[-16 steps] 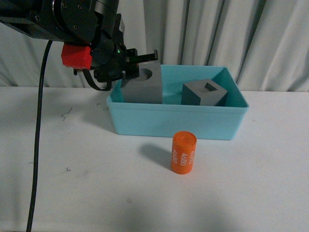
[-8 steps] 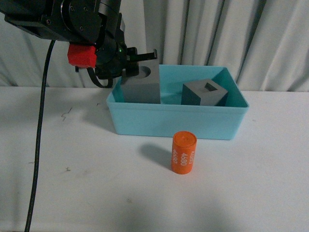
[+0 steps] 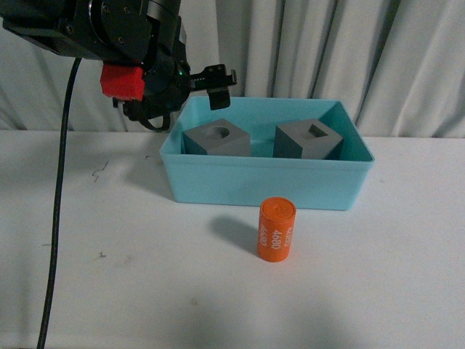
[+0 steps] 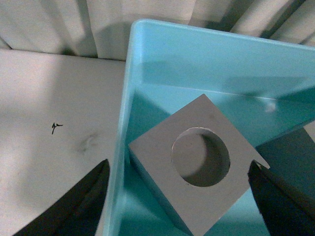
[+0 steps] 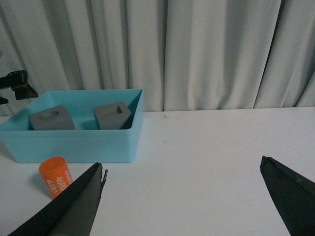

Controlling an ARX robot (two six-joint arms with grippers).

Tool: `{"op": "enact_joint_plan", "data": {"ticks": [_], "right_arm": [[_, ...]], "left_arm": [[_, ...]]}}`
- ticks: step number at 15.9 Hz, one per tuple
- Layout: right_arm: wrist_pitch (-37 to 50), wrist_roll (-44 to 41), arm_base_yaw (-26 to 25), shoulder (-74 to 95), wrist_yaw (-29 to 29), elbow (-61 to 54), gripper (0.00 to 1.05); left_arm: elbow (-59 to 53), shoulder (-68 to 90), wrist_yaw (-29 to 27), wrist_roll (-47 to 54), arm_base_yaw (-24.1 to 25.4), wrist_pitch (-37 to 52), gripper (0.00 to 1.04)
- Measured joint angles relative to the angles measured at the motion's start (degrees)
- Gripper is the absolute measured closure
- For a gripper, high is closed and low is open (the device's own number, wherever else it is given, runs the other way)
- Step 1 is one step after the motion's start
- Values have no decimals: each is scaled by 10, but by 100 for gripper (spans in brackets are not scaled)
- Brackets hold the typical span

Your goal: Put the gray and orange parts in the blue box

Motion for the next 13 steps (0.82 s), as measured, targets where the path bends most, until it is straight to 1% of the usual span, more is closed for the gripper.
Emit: {"op": "enact_joint_plan", "data": {"ticks": [1, 3, 5, 6, 7, 8, 9, 10, 11, 12, 13], "right_arm": [[0, 0, 0, 0, 0, 0, 6], [0, 0, 0, 0, 0, 0, 6], [0, 0, 0, 0, 0, 0, 6], [0, 0, 0, 0, 0, 0, 6], [0, 0, 0, 0, 0, 0, 6], [0, 0, 0, 0, 0, 0, 6], [0, 0, 0, 0, 0, 0, 6], [0, 0, 0, 0, 0, 0, 6], [0, 0, 0, 0, 0, 0, 6], [0, 0, 0, 0, 0, 0, 6], [0, 0, 0, 0, 0, 0, 6]], "left_arm": [[-19, -21, 1, -12, 2, 0, 8], [-94, -118, 25, -57, 10, 13, 7], [-202, -263, 65, -93, 41, 28, 7], [-285, -365, 68, -105, 71, 23, 7], [-369, -459, 87, -110, 104, 1, 7], [-455, -549, 94, -111, 146, -27, 7], [-537, -635, 112, -119, 201, -75, 7], [-606, -704, 119, -114, 254, -109, 7], [-704, -777, 162, -83, 330, -49, 10], [-803, -833, 235, -26, 392, 108, 21], [-886, -892, 272, 52, 389, 239, 34]]}}
